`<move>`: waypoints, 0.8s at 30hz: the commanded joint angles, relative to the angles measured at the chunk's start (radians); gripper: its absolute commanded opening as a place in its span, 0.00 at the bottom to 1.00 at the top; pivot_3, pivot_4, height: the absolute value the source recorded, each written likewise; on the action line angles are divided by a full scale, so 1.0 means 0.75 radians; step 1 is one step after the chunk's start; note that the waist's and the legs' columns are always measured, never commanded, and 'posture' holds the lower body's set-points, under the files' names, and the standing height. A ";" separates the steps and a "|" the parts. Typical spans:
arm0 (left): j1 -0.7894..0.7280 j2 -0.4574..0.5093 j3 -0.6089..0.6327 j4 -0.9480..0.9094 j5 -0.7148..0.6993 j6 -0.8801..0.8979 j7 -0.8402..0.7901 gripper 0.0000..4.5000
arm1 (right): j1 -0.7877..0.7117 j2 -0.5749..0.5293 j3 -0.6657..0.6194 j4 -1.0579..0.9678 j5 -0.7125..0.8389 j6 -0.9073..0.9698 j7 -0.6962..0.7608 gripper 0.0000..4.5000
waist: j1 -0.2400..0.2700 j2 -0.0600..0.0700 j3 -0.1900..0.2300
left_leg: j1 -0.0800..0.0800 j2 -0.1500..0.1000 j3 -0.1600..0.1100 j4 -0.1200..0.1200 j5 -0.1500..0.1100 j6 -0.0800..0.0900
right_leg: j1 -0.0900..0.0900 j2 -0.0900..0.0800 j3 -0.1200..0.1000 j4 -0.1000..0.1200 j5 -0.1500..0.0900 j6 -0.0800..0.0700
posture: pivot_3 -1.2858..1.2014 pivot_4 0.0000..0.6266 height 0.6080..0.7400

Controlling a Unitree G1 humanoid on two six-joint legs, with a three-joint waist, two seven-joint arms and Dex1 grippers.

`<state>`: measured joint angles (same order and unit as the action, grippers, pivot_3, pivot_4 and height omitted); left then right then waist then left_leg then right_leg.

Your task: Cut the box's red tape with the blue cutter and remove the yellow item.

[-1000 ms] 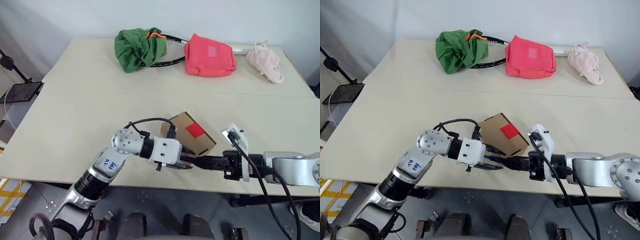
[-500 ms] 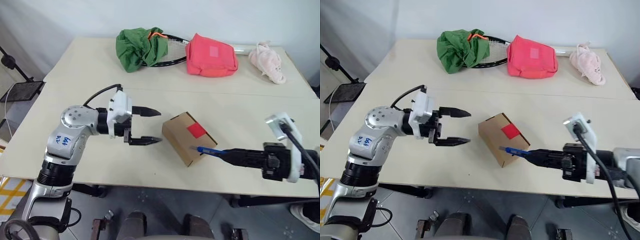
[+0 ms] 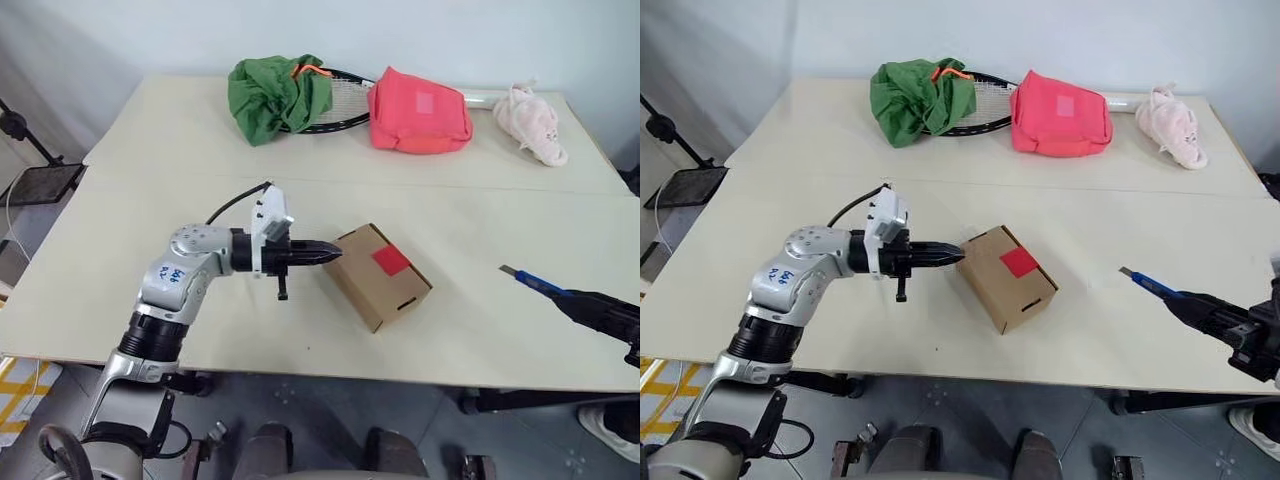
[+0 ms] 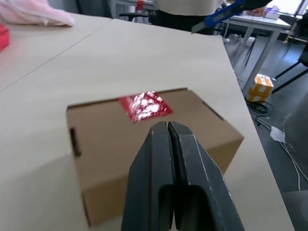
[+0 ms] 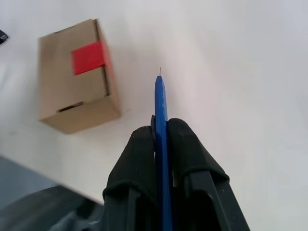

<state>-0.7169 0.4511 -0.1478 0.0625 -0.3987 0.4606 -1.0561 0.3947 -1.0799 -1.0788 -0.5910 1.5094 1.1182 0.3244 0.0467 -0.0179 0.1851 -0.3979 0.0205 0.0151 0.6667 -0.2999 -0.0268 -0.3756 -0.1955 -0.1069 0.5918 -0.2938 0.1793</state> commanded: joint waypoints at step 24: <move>-0.181 -0.111 -0.215 0.259 0.387 -0.103 0.092 0.00 | -1.669 -0.035 1.756 0.283 0.584 -0.134 -1.221 0.03 | -0.026 -0.003 0.003 | -0.009 0.000 -0.002 0.003 0.000 -0.001 | -0.005 -0.001 -0.006 -0.001 0.000 0.000 | 0.52 0.24 1.00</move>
<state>-0.8721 0.3672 -0.2925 0.2746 -0.1304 0.3693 -0.9941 -0.8252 -1.1132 0.2476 -0.3794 1.9236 1.0110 -0.5713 0.0275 -0.0203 0.1873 -0.4046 0.0204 0.0135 0.6689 -0.2996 -0.0272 -0.3792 -0.1963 -0.1112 0.5908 -0.2934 0.1796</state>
